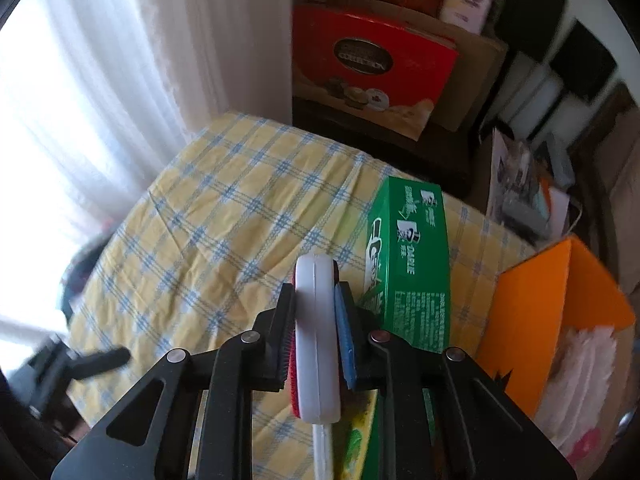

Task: Organize objects
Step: 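Close the right gripper on the lint roller head while the left gripper approaches its handle, then close the left gripper on the white lint roller handle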

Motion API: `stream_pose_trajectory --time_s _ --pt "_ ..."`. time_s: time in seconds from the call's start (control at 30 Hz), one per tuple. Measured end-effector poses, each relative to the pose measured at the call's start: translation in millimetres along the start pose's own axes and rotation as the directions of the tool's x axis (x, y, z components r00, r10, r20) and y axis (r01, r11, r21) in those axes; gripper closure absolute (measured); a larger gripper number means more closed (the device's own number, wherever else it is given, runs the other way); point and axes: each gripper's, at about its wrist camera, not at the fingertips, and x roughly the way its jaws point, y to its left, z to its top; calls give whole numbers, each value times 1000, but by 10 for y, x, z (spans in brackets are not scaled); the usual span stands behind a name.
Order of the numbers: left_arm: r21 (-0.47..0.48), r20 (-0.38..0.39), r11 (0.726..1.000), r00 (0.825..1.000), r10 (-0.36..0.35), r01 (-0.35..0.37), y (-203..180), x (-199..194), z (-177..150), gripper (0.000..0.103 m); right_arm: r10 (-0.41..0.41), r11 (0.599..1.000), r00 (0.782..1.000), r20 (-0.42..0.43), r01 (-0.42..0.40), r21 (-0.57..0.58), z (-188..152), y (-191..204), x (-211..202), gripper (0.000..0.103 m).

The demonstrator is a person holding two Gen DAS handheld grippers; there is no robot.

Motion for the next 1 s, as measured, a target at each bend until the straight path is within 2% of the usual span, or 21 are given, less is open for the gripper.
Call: stream_pose_trajectory --time_s 0.1,0.37,0.47,0.53,0.63,0.67,0.73,0.8,0.87,0.97,1.0 --pt "-7 -3 1000 1000 -12 12 -43 27 -6 4 77 993 997 -5 -76 95 26 -99 -12 84" --pt "3 -7 1000 1000 14 -14 -157 140 -47 7 116 976 993 7 -116 185 19 -144 -42 84" --pt "8 -20 999 999 35 -35 -197 216 -73 20 139 971 990 9 -138 197 -10 -131 -56 84" --pt "11 -42 999 998 51 -51 -216 287 -87 37 141 969 990 11 -140 202 -37 -131 -67 84" --pt "1 -51 999 998 43 -43 -237 331 -109 42 159 960 987 15 -159 229 -69 -150 -66 86" --pt "-2 -50 999 998 37 -37 -247 336 -111 44 181 952 983 17 -179 248 -81 -165 -68 98" --pt "-7 -54 1000 998 27 -28 -261 356 -113 46 190 948 982 21 -189 255 -92 -164 -82 98" --pt "-13 -52 1000 998 18 -19 -262 381 -109 47 158 961 987 11 -157 228 -93 -124 -81 98" --pt "-22 -52 1000 999 11 -13 -262 390 -107 50 125 967 992 16 -126 223 -108 -125 -86 97" --pt "-35 -46 999 999 -2 1 -267 399 -115 55 122 969 992 11 -122 215 -124 -143 -91 91" --pt "-34 -44 999 999 0 -1 -269 405 -117 55 115 970 993 8 -114 215 -131 -147 -90 84"
